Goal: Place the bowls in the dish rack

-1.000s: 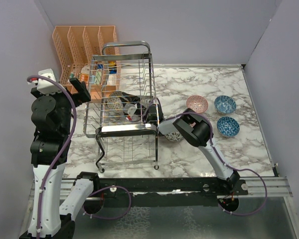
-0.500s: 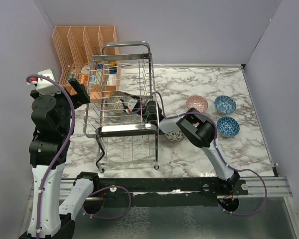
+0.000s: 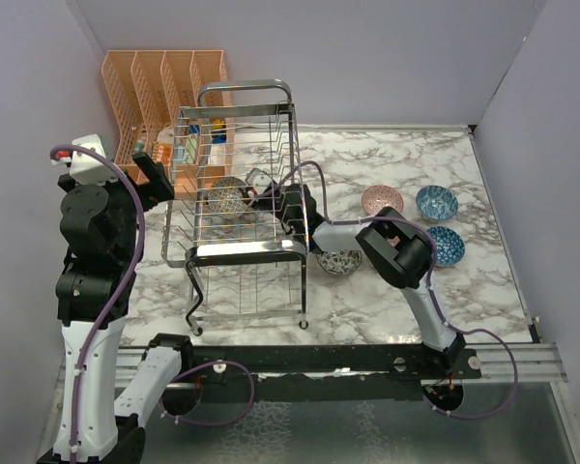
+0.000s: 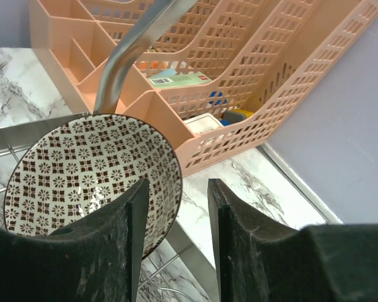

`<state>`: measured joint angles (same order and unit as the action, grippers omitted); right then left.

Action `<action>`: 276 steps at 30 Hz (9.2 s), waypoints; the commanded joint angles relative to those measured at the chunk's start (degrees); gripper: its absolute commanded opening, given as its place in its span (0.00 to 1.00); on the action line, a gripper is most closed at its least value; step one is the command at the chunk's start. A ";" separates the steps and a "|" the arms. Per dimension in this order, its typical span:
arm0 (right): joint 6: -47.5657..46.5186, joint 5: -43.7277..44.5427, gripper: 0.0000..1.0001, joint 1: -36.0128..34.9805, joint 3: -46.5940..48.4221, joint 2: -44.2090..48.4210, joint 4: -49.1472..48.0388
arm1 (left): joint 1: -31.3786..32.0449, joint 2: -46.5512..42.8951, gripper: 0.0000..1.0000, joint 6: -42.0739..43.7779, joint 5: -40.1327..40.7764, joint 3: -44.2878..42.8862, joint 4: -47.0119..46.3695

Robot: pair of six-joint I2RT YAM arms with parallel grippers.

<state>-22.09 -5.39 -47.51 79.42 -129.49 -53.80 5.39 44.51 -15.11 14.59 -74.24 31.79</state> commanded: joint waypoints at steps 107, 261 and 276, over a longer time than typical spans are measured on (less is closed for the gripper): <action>25.88 8.07 0.01 -0.29 -11.57 8.82 -4.67 | 0.13 -1.96 0.99 1.73 2.12 1.59 -1.77; 23.25 -12.70 0.69 -0.16 -30.62 24.65 1.68 | 0.76 -1.89 0.99 1.96 1.18 2.08 -2.68; 46.89 20.97 0.61 0.22 -31.33 49.16 51.95 | 1.10 -2.86 0.99 1.67 0.35 1.14 -2.00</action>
<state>13.52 1.21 -47.55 47.27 -87.11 -25.80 6.02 42.22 -13.17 15.99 -71.35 30.11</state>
